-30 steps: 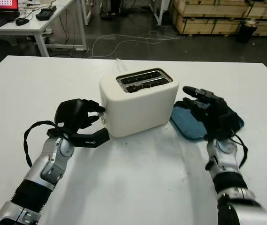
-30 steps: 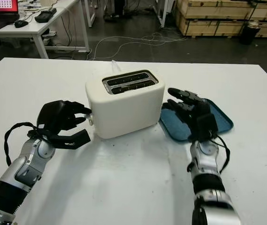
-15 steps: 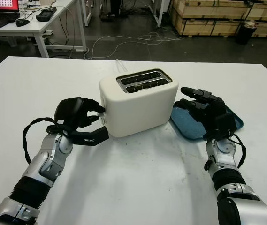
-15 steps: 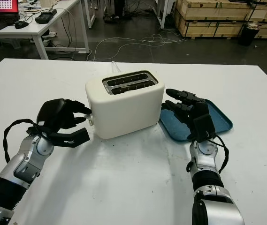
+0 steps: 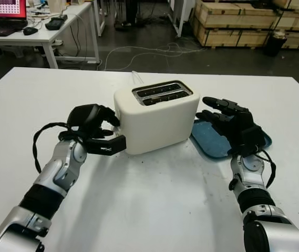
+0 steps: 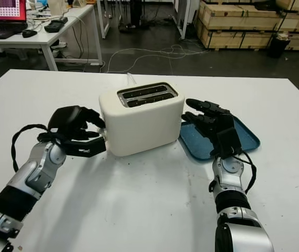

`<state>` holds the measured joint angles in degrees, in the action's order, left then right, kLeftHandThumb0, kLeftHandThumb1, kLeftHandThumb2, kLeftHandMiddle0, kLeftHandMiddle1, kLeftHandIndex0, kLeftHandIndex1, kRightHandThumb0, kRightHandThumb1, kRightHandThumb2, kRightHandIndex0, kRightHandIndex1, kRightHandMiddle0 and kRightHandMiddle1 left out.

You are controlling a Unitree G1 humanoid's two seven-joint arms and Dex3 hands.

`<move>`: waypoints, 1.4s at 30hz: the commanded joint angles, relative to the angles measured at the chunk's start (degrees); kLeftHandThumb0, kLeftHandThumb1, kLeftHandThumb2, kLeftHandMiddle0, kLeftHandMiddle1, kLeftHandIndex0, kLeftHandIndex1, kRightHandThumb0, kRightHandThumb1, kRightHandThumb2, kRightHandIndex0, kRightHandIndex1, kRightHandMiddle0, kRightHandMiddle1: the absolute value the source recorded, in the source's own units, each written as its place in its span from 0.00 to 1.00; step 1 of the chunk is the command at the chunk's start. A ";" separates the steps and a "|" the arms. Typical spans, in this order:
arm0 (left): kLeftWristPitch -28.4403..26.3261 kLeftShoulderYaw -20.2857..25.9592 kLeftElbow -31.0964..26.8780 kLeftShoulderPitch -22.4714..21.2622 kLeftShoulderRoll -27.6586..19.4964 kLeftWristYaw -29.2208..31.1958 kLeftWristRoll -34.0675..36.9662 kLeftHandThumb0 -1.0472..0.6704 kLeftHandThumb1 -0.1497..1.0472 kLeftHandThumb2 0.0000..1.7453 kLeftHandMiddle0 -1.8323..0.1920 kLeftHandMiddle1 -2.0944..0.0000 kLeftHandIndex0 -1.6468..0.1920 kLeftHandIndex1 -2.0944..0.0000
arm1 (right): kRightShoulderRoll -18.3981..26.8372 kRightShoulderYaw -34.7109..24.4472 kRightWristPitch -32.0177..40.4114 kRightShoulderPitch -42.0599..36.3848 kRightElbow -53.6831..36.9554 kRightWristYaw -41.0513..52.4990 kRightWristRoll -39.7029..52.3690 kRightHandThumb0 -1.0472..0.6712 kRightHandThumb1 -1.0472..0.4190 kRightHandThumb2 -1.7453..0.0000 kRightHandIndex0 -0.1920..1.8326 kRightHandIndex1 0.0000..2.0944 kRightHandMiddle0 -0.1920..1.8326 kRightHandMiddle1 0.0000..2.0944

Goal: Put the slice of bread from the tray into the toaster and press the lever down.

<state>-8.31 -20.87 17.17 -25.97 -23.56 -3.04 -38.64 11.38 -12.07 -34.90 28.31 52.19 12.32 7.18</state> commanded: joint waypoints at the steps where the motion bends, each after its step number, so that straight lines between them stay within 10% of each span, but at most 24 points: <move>1: -2.03 -11.25 9.74 6.08 8.77 12.72 0.12 0.43 0.89 0.22 0.48 0.64 0.34 0.89 | 0.67 -0.05 -0.88 1.17 -0.18 0.05 -0.07 0.41 0.15 1.00 0.70 0.04 0.64 0.00; 12: -1.90 -12.33 7.75 6.47 7.49 11.74 -0.71 0.42 0.89 0.21 0.50 0.50 0.33 0.85 | 0.98 -0.25 -1.36 1.52 0.22 0.74 0.24 0.40 0.15 1.00 0.71 0.03 0.63 0.00; 19: -5.60 -9.55 -1.53 5.49 4.09 13.33 -0.50 0.43 0.89 0.23 0.55 0.64 0.40 0.92 | 1.38 -0.30 -1.49 1.73 -0.30 0.68 0.09 0.40 0.14 1.00 0.71 0.03 0.64 0.00; 27: -3.12 -11.18 9.67 7.45 7.68 12.44 0.66 0.44 0.89 0.20 0.45 0.58 0.29 0.89 | 1.36 -0.37 -1.42 1.98 0.56 1.45 0.46 0.40 0.15 1.00 0.72 0.03 0.64 0.00; 42: -6.44 -11.08 -3.73 7.90 3.26 16.70 0.47 0.42 0.89 0.22 0.52 0.57 0.38 0.92 | 1.11 -0.15 -2.05 2.20 0.63 1.33 0.11 0.39 0.15 1.00 0.72 0.02 0.64 0.00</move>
<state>-14.13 -22.05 10.51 -25.44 -24.70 0.64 -38.90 11.96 -12.05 -34.92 28.55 52.59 13.47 7.18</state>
